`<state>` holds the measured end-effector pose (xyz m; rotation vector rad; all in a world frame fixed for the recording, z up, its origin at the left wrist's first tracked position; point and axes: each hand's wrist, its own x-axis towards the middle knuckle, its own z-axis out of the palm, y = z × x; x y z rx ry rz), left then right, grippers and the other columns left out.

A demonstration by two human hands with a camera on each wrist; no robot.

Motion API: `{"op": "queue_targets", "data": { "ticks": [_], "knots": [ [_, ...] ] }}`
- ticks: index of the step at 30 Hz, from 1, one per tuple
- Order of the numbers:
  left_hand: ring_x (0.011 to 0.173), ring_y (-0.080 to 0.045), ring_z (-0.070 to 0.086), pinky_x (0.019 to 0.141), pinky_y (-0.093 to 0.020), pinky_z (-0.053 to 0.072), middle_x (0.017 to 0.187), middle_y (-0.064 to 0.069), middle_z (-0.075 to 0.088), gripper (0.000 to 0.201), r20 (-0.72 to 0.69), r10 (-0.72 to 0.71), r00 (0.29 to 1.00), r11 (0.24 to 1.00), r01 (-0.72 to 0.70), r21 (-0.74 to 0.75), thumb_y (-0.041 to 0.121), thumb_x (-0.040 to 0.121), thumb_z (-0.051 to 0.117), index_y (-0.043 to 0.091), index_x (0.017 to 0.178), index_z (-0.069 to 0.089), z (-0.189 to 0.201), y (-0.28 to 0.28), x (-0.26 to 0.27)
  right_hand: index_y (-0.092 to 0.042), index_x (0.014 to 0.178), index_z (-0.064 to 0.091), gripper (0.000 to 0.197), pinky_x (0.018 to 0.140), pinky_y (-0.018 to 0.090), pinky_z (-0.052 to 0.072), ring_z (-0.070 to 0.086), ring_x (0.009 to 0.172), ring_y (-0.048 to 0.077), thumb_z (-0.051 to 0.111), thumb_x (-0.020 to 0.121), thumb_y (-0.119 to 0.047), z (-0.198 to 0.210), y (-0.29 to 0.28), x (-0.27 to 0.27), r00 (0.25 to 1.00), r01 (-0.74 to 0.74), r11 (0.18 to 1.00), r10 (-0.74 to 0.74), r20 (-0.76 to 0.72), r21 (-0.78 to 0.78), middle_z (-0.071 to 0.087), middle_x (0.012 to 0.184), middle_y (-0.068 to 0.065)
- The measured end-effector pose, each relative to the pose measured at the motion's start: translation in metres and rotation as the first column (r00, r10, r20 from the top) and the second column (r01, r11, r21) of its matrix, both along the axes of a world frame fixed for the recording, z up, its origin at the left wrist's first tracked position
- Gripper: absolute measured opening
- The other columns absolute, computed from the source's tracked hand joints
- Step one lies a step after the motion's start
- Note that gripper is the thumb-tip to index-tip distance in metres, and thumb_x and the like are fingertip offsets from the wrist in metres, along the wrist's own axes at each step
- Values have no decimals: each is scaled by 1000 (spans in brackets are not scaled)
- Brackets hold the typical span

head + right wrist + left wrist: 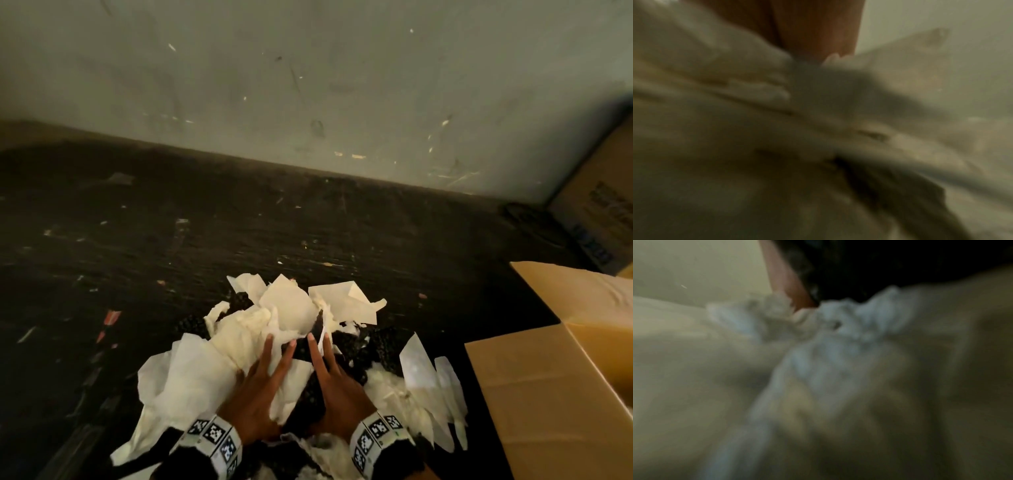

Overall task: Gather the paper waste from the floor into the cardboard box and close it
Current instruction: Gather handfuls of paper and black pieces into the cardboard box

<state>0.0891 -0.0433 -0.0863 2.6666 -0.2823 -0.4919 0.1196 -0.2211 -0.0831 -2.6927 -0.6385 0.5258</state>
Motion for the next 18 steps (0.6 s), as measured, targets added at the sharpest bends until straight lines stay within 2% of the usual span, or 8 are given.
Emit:
{"op": "queue_targets", "data": {
  "ticks": [2, 4, 6, 11, 13, 14, 16, 18],
  "knots": [
    [146, -22, 2, 113, -36, 29, 140, -6, -47, 119, 80, 3, 997, 999, 1, -52, 25, 83, 63, 52, 111, -49, -5, -3, 0, -52, 115, -51, 140, 102, 44, 46, 48, 129, 27, 80, 68, -43, 1, 5, 2, 1000, 25, 999, -25, 6, 35, -31, 154, 9],
    [144, -20, 17, 103, -27, 41, 141, -7, -46, 119, 123, 24, 992, 995, -12, -102, 22, 85, 62, 53, 109, -51, -7, -5, 0, -54, 111, -53, 139, 92, 41, 52, 61, 112, 26, 79, 71, -38, 2, 9, 4, 999, 35, 998, -37, 25, 55, -35, 152, 10],
    [139, -19, 29, 92, -24, 49, 144, -8, -43, 117, 129, 54, 990, 989, -35, -143, 25, 87, 61, 56, 109, -50, -9, -6, 2, -53, 113, -52, 135, 86, 40, 55, 64, 104, 27, 76, 76, -30, 2, 14, 6, 998, 42, 997, -45, 52, 60, -36, 151, 10],
    [141, -23, 27, 103, -29, 39, 150, -11, -33, 95, 156, 70, 985, 982, -40, -184, 52, 88, 42, 59, 100, -53, -4, -5, 2, -52, 115, -49, 125, 82, 43, 55, 66, 94, 32, 60, 83, 0, 14, 22, -1, 993, 63, 998, -65, 94, 32, -39, 149, 15],
    [132, -26, 43, 98, -33, 45, 153, -11, -20, 77, 226, 114, 968, 981, -74, -177, 74, 80, 24, 61, 112, -44, -1, -5, 4, -50, 116, -47, 121, 84, 42, 54, 65, 97, 33, 58, 84, 3, 29, 20, -6, 993, 51, 998, -55, 105, 34, -39, 149, 15],
    [121, -27, 55, 89, -31, 51, 154, -12, -15, 77, 211, 173, 962, 966, -124, -225, 74, 80, 20, 53, 127, -37, 6, -5, 4, -49, 118, -45, 120, 84, 41, 54, 65, 98, 32, 58, 85, 3, 36, 17, -8, 993, 48, 998, -53, 110, 49, -39, 149, 14],
    [92, -18, 69, 71, -18, 53, 155, -17, -10, 85, 235, 107, 966, 980, -63, -188, 56, 86, 42, 44, 138, -25, 31, 0, 5, -52, 119, -44, 122, 83, 40, 55, 65, 98, 30, 60, 85, 2, 54, 10, -12, 988, 46, 994, -60, 145, 95, -39, 150, 12],
    [102, -2, 58, 81, -15, 50, 156, -20, 1, 112, 300, 24, 954, 985, 29, -172, 38, 81, 66, 60, 123, -34, 60, -2, 1, -58, 117, -44, 128, 85, 40, 55, 64, 101, 29, 64, 83, 0, 76, 1, -17, 981, 39, 990, -64, 181, 137, -39, 150, 8]
  ]
}}
